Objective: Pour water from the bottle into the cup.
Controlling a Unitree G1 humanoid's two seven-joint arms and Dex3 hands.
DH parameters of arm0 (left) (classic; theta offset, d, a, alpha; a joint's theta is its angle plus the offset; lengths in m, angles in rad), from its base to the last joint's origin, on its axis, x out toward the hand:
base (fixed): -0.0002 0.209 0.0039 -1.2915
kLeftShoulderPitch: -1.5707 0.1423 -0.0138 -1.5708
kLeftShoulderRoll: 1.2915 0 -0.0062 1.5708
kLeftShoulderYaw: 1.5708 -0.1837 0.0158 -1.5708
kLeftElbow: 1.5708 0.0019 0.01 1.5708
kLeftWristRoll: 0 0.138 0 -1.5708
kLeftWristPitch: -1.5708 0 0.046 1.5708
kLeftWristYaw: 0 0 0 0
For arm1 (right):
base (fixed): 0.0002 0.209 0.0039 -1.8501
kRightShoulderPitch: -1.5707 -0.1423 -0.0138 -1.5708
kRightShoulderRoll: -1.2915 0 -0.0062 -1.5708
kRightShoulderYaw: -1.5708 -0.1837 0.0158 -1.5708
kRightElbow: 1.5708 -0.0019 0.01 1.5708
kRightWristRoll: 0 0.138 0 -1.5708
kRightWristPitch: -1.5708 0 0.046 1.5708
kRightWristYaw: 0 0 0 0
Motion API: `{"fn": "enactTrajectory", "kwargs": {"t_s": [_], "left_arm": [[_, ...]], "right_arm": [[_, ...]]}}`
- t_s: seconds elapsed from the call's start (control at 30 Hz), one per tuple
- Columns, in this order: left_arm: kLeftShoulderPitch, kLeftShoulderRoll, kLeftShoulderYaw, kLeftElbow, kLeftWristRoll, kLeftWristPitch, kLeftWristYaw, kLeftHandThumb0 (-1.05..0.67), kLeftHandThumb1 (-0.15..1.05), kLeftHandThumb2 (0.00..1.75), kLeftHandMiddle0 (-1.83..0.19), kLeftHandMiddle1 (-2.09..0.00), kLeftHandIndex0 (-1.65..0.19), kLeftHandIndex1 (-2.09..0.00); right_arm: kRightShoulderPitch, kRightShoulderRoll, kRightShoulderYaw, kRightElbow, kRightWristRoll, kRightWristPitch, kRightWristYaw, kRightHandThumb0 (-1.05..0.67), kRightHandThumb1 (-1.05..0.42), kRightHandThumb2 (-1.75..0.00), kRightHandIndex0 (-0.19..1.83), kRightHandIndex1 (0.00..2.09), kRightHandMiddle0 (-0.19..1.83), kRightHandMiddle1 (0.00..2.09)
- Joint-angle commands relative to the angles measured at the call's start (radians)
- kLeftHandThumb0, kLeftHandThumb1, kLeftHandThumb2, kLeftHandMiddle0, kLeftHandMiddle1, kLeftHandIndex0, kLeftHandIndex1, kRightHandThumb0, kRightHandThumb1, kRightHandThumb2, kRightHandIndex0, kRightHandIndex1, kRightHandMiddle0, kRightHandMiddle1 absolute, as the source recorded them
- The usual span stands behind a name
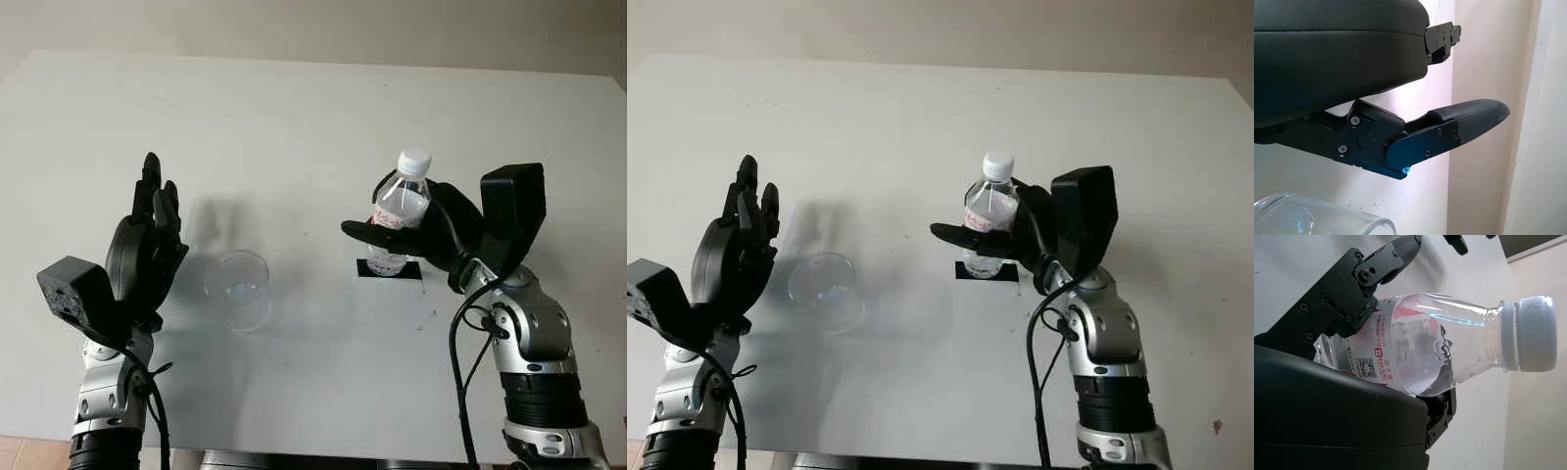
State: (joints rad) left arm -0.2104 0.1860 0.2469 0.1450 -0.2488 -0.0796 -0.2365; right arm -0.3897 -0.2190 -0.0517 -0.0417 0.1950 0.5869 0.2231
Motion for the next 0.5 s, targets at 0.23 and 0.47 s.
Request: {"fn": "enactTrajectory", "kwargs": {"t_s": [0.23,0.47], "left_arm": [[0.002,0.028,0.004,0.003,-0.006,-0.003,-0.014,-0.83,1.05,0.75,0.17,-0.05,0.19,-0.05],[-0.001,0.03,0.001,0.001,-0.002,0.005,-0.009,-0.84,1.05,0.75,0.16,-0.06,0.18,-0.06]], "right_arm": [[0.088,0.025,0.034,0.02,-0.032,-0.064,-0.006,-0.25,-1.05,-0.22,0.98,2.09,0.55,2.09],[0.134,0.051,0.04,0.029,-0.058,-0.123,-0.041,-0.3,-1.03,-0.07,0.14,2.09,-0.1,2.09]]}}
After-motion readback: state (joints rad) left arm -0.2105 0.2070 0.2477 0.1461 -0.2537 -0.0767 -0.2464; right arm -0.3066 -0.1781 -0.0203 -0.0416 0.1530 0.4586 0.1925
